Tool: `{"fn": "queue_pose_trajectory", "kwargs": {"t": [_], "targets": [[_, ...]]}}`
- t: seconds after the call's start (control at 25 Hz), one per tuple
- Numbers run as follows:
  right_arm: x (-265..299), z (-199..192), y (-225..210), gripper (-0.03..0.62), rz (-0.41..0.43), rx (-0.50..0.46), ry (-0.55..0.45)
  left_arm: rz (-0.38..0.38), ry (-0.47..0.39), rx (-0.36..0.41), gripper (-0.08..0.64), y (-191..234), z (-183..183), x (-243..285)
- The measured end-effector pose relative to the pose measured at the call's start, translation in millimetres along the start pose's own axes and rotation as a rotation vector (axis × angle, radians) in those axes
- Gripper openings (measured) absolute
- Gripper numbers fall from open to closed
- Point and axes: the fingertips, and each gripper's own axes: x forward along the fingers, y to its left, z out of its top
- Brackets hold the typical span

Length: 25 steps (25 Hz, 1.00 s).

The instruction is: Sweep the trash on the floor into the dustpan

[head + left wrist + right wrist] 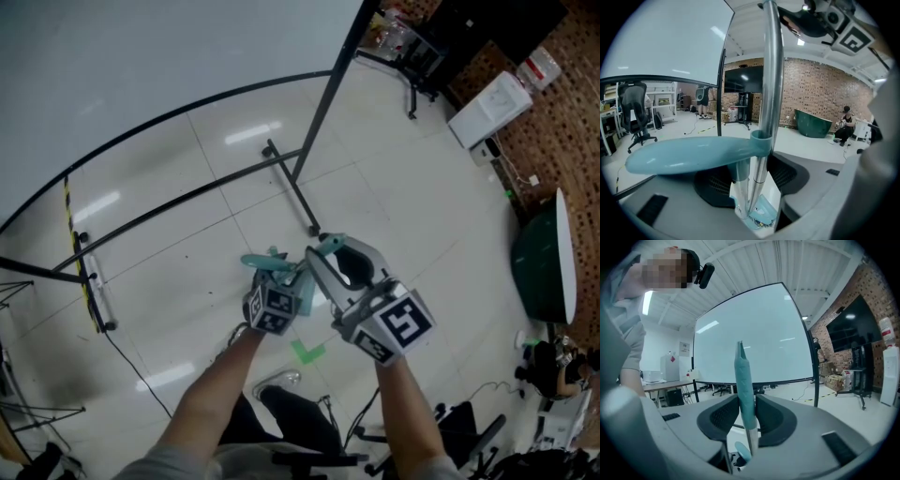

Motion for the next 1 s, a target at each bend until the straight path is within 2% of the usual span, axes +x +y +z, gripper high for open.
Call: {"fn": "queue_pose_trajectory", "kwargs": {"t": [0.28, 0.56, 0.72, 0.8, 1.0], "targets": [[2, -1, 10, 0.115, 0.146, -0.005, 0.017, 0.002, 0.01, 0.0, 0.217, 2, 4, -6], [0, -1, 13, 0.117, 0.207, -0.011, 0.001, 0.002, 0.008, 0.022, 0.208, 5, -2, -2], [2, -2, 16, 0.118, 0.229, -0.019, 0.012, -0.016, 0.019, 0.021, 0.198, 6, -1, -3], [2, -2, 17, 0.12, 0.234, -0.02, 0.01, -0.013, 0.026, 0.018, 0.17, 6, -2, -3], [4, -2, 12, 0.12, 0.194, -0.025, 0.007, -0.01, 0.028, 0.014, 0.176, 6, -5, 0]]}}
